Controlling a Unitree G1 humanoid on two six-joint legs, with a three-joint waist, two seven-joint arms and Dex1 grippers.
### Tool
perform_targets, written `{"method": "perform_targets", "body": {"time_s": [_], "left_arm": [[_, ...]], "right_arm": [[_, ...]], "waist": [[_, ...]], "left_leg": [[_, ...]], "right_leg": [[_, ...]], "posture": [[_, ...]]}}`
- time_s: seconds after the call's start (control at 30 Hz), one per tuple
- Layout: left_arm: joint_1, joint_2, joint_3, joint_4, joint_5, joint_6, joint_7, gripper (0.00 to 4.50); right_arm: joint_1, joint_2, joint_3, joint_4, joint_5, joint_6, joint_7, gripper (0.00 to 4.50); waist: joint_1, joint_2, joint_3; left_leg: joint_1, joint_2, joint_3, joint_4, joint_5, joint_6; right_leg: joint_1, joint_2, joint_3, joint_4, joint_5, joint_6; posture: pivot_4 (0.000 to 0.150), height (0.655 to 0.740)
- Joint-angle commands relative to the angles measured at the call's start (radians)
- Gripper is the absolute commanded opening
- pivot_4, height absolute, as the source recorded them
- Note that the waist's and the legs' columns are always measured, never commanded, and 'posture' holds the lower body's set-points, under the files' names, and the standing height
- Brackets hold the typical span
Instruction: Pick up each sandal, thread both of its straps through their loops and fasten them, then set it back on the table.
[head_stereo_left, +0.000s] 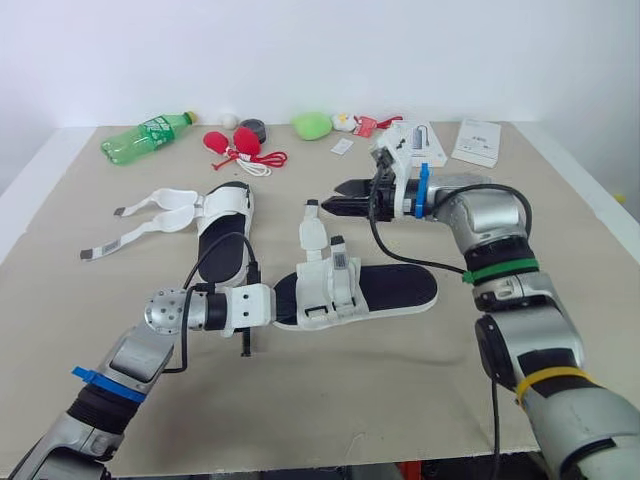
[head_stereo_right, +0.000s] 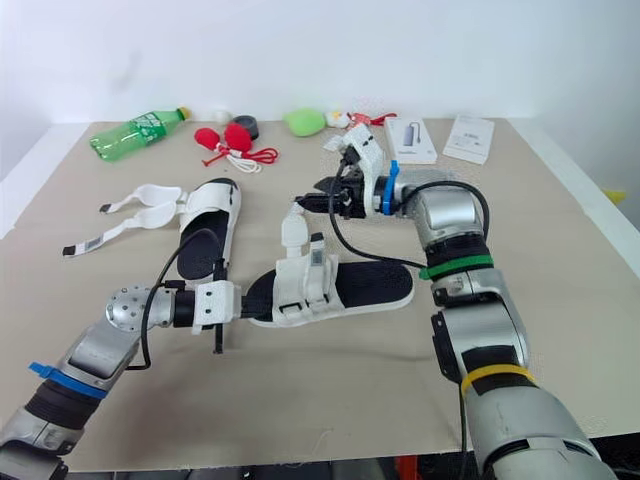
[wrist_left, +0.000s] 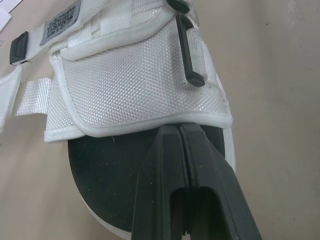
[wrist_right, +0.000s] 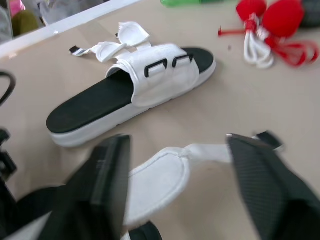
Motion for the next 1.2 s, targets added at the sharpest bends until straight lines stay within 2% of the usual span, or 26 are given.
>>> {"method": "perform_targets", "body": {"time_s": [0.03,0.2,0.53,0.97,1.2], "left_arm": [[0.021,0.004,-0.038,0.009,0.026,0.009,-0.018,0.00],[0.029,0.010,-0.033,0.000,0.030,0.011,-0.012,0.00],[0.043,0.016,-0.026,-0.020,0.036,0.023,0.009,0.00],[0.082,0.027,-0.013,-0.068,0.042,0.053,0.031,0.00],[0.086,0.025,-0.014,-0.077,0.045,0.061,0.039,0.00]], "right_arm": [[-0.071,0.019,-0.014,0.135,0.011,0.146,0.022,4.30],[-0.121,0.056,-0.028,0.267,-0.007,0.149,-0.013,4.30],[-0.225,0.158,-0.175,0.465,0.043,0.160,-0.096,4.30],[-0.236,0.218,-0.267,0.545,0.022,0.021,-0.244,4.30],[-0.265,0.228,-0.366,0.563,0.063,0.008,-0.301,4.30]], "waist": [[0.002,0.000,0.000],[0.001,0.001,0.000],[-0.001,0.001,0.000],[-0.005,0.001,0.000],[-0.006,0.001,0.000]], "left_leg": [[-0.001,0.000,-0.001,0.000,0.000,0.000],[-0.001,0.000,-0.001,0.000,-0.001,0.001],[-0.001,0.000,-0.001,0.000,-0.001,0.001],[-0.001,0.000,-0.002,-0.001,-0.001,0.001],[-0.001,0.001,-0.002,-0.001,-0.001,0.001]], "right_leg": [[0.000,0.000,0.000,0.000,0.001,0.001],[-0.001,0.001,0.000,0.001,0.001,0.000],[-0.001,0.002,0.000,0.002,-0.001,0.003],[-0.001,0.003,0.000,0.002,-0.001,0.003],[-0.001,0.003,0.000,0.002,-0.001,0.003]], "posture": [[0.150,0.7400],[0.150,0.7400],[0.150,0.7400],[0.150,0.7400],[0.150,0.7400]]}}
